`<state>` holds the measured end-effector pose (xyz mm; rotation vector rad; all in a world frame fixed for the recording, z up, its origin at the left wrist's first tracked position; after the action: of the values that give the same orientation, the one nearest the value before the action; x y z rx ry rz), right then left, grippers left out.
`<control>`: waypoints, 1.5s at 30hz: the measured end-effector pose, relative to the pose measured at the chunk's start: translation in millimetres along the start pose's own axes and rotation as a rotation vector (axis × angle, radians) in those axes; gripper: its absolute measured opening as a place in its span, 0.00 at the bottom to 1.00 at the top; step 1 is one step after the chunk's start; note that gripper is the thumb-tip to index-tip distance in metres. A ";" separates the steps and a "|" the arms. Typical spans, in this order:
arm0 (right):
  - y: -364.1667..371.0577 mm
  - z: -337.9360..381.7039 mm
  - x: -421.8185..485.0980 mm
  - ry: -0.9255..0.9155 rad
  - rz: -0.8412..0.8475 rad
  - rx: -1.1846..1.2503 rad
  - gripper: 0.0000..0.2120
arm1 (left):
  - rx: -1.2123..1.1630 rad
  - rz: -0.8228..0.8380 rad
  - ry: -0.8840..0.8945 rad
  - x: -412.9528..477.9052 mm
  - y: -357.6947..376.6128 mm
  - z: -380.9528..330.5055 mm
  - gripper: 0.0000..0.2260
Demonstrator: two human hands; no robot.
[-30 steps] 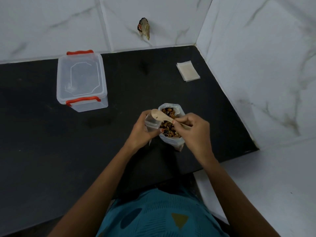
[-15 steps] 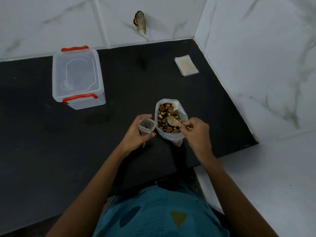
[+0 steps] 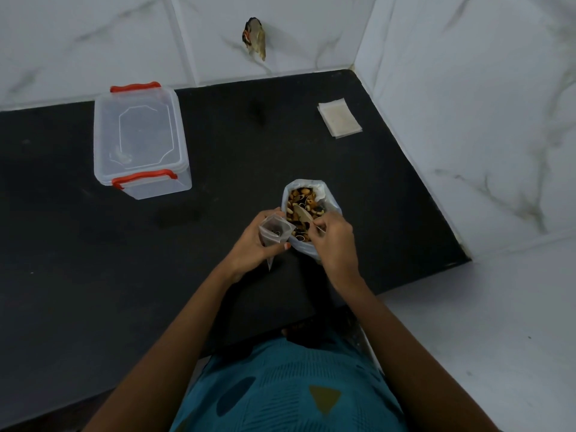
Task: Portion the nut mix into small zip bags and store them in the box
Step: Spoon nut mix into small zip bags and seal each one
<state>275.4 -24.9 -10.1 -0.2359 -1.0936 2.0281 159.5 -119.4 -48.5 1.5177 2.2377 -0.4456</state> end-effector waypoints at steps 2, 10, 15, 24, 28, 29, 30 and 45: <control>4.6 2.5 1.3 -0.037 0.024 -0.008 0.02 | 0.005 0.000 0.002 -0.2 1.1 -0.7 0.23; 4.3 -3.0 6.7 0.003 0.080 0.027 0.03 | -0.013 0.001 -0.019 1.6 0.7 -0.1 0.22; 5.3 -16.6 2.9 0.233 -0.013 0.248 0.04 | -0.017 0.009 -0.025 3.0 0.8 0.8 0.22; 4.3 -27.7 6.6 0.412 -0.013 0.378 0.04 | -0.008 0.022 -0.034 4.4 0.8 1.7 0.23; 1.7 -21.1 8.2 0.364 0.045 0.342 0.04 | 0.000 0.020 -0.029 4.3 -0.9 1.2 0.23; 0.0 -22.4 8.3 0.389 0.069 0.359 0.03 | 0.003 0.019 -0.028 4.2 -0.9 1.3 0.23; -1.7 -24.5 8.2 0.426 0.088 0.385 0.02 | 0.005 0.020 -0.029 4.4 -0.4 1.6 0.23; -20.0 -47.3 -5.1 0.600 0.031 0.519 0.03 | 0.020 0.012 -0.022 4.7 -2.0 2.1 0.24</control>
<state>313.5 6.7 -24.5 -0.5438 -0.1862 1.9953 156.4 -117.3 -52.6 1.5277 2.2126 -0.4803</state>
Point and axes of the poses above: each hand's wrist, its own x-axis towards the middle knuckle, its own y-axis out of the palm, z = x × y, the point moved 6 cm from there along x, towards the middle knuckle, and after that the axes turned 13 degrees about -y, right-handed, at the moved point
